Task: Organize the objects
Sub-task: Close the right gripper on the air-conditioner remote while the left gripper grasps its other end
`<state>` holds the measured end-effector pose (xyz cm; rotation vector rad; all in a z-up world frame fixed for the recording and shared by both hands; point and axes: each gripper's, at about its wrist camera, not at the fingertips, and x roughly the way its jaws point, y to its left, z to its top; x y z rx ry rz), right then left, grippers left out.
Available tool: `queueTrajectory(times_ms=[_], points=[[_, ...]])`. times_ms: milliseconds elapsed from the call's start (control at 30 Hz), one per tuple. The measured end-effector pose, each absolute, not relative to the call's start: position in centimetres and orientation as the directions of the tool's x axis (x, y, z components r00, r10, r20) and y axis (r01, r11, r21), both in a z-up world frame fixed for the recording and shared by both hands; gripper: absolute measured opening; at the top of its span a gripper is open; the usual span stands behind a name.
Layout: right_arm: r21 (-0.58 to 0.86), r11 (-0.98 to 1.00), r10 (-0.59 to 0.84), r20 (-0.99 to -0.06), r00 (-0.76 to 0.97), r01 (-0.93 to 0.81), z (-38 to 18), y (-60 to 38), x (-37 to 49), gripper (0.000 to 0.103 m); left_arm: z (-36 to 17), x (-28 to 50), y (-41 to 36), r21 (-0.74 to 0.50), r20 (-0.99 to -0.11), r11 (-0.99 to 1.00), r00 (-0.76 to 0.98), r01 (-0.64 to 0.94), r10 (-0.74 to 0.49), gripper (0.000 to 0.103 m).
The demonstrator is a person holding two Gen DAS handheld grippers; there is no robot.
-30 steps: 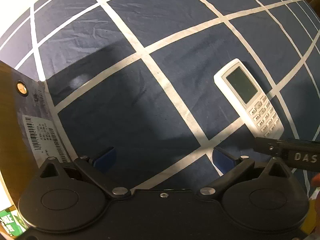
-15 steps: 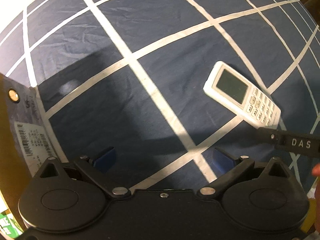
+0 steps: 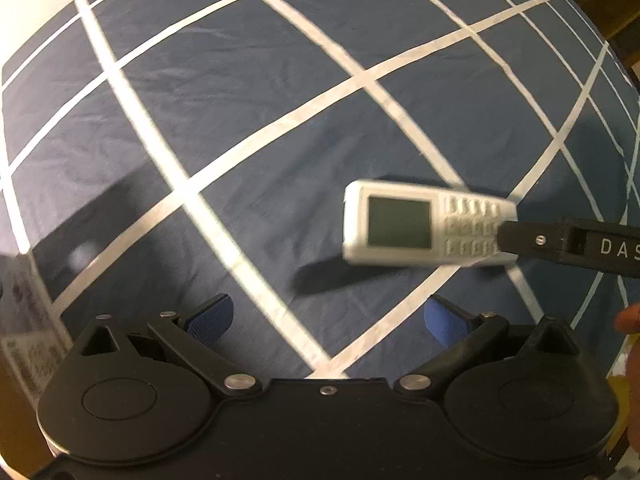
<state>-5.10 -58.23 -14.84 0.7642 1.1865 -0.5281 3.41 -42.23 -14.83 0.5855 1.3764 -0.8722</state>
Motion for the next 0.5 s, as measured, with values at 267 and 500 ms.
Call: queueTrajectory(times_ms=[267, 500], points=[[0.28, 0.64, 0.093, -0.952, 0.29, 0.715, -16.3, -59.0, -1.6, 0.082, -15.9, 3.6, -44.5, -0.178, -0.976, 0.539, -0.078, 0.823, -0.202, 0.103], [0.277, 0.648, 0.12, -0.957, 0.264, 0.71, -17.3, -59.2, -0.4, 0.082, -16.9, 3.5, -45.8, -0.213, -0.972, 0.524, -0.124, 0.824, -0.199, 0.102]])
